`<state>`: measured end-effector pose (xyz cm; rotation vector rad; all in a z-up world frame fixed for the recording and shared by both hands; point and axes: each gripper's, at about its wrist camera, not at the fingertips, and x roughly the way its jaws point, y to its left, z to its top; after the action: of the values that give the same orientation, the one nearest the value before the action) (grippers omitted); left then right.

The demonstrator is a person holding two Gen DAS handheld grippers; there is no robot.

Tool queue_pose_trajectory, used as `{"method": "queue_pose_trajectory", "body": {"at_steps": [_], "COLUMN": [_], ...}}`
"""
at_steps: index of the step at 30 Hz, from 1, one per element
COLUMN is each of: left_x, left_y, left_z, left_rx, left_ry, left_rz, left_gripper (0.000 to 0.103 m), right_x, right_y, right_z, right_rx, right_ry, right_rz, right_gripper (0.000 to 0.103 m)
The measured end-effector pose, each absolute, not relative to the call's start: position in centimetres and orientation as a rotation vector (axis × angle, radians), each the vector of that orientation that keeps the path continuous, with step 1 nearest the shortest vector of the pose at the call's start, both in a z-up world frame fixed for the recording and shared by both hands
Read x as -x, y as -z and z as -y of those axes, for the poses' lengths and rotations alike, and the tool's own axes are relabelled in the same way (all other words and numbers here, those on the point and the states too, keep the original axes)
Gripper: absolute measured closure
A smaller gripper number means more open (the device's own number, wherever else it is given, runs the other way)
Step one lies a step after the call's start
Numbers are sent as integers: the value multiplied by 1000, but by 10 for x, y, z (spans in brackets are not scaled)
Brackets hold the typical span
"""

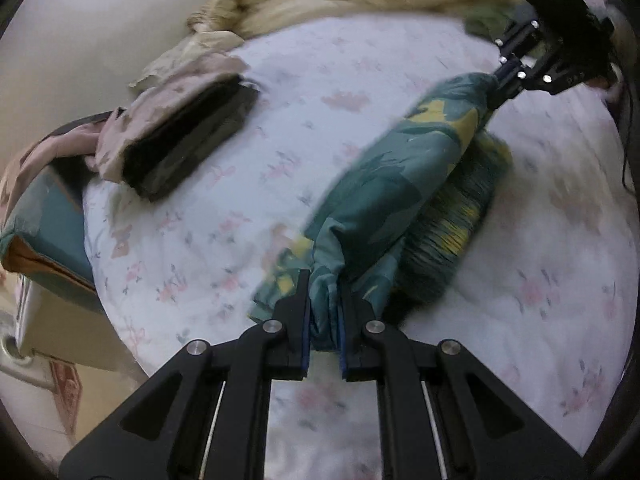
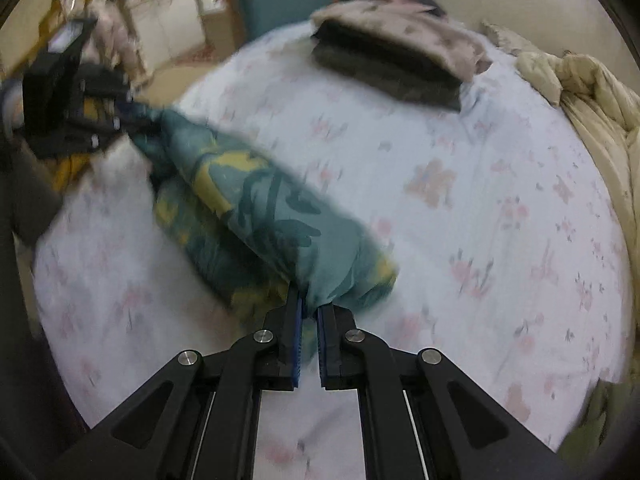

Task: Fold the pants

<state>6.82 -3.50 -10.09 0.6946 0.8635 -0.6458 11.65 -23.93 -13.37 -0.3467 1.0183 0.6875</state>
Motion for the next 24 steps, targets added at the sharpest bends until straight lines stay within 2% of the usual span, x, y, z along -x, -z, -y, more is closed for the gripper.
{"method": "queue_pose_trajectory", "body": {"at_steps": [5,9,11,12,14,15,19,22,24], "left_x": [-39,-42,-41,-39,-40,-42,-67,-91,-107], "left_y": [123,141,144,141,131,123,71,46,49], "left_z": [48,44,40,35,25,19,-15,-29,-13], "left_rx": [-833,-845,-841,-833,-802,-764,-475,-202,-102], "left_ry": [673,577,568,543,530,535,473,397,340], "left_rz": [-895,-1032,-1103,-1113,-1146,-1163,-1151,-1117,-1107], "left_gripper": [95,91,73,70,37,33,33,34,36], "right_x": [-86,-75,-70,-71,-74,-77,-86,-103,-116], "right_y": [165,182,183,182,176,172,151,122,109], "right_z": [219,216,218,222,231,239,273,300,301], "right_rx": [441,467,492,464,411,399,352,184,54], "right_ry": [-707,-718,-703,-703,-696,-680,-661,-592,-561], "right_rz": [-1091,-1167,-1183,-1201,-1240,-1268,-1285,-1174,-1116], "right_gripper": [98,98,97,94,86,83,83,83,83]}}
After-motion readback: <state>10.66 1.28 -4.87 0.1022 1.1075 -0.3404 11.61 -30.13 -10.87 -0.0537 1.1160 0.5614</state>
